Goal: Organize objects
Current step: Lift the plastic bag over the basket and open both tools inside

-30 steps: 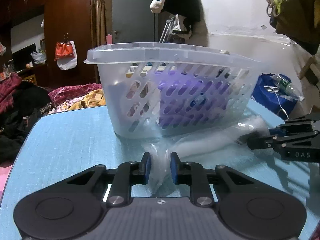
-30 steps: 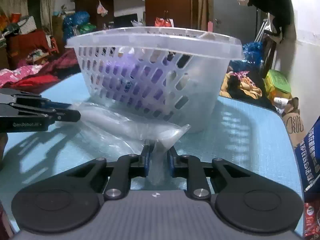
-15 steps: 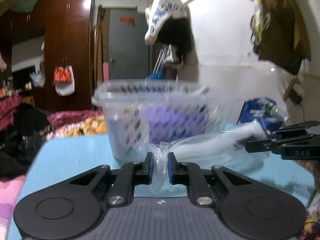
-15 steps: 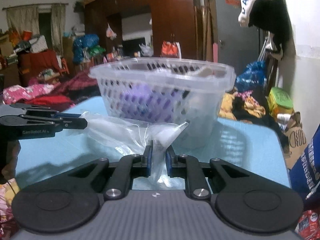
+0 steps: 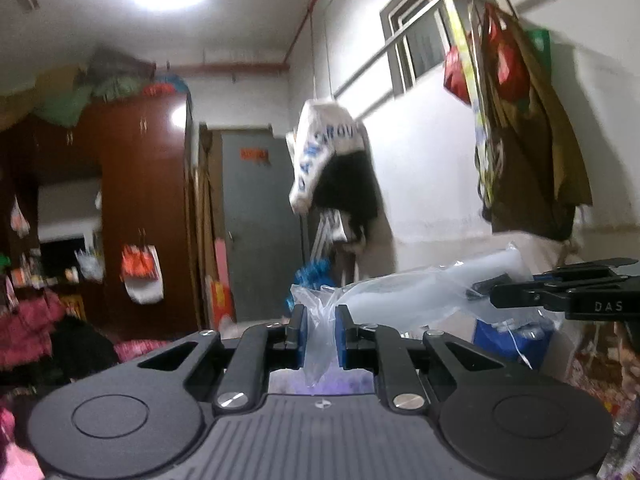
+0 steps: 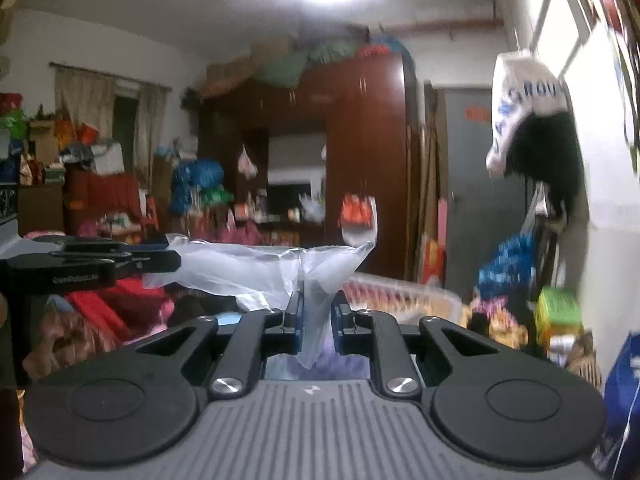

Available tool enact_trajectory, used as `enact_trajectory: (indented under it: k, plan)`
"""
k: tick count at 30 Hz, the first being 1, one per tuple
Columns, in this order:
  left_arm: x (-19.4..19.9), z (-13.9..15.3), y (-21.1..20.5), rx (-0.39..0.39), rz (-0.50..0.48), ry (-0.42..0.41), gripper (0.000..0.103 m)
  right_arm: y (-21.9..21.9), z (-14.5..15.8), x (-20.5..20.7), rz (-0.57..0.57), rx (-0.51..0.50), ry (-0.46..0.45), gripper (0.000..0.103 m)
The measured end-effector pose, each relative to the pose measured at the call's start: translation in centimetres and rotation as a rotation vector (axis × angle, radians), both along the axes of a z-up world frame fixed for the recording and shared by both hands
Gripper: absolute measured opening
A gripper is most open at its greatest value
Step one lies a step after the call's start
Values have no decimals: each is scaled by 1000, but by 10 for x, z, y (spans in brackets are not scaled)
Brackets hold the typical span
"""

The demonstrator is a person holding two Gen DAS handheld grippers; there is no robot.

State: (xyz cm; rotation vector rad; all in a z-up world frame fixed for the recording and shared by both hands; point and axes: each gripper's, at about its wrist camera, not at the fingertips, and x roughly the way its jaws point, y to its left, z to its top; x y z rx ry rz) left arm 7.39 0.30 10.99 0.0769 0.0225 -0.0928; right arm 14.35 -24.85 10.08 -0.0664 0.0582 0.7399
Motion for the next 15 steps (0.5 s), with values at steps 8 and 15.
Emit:
enact_trajectory:
  k: [8,15]
  plan:
    - [34,27,-18,51,48,-26,18,12,15,33,-7,33,-27,16]
    - [123,11,-5,80,82,75,18,34,1,106,-67,-6,87,15]
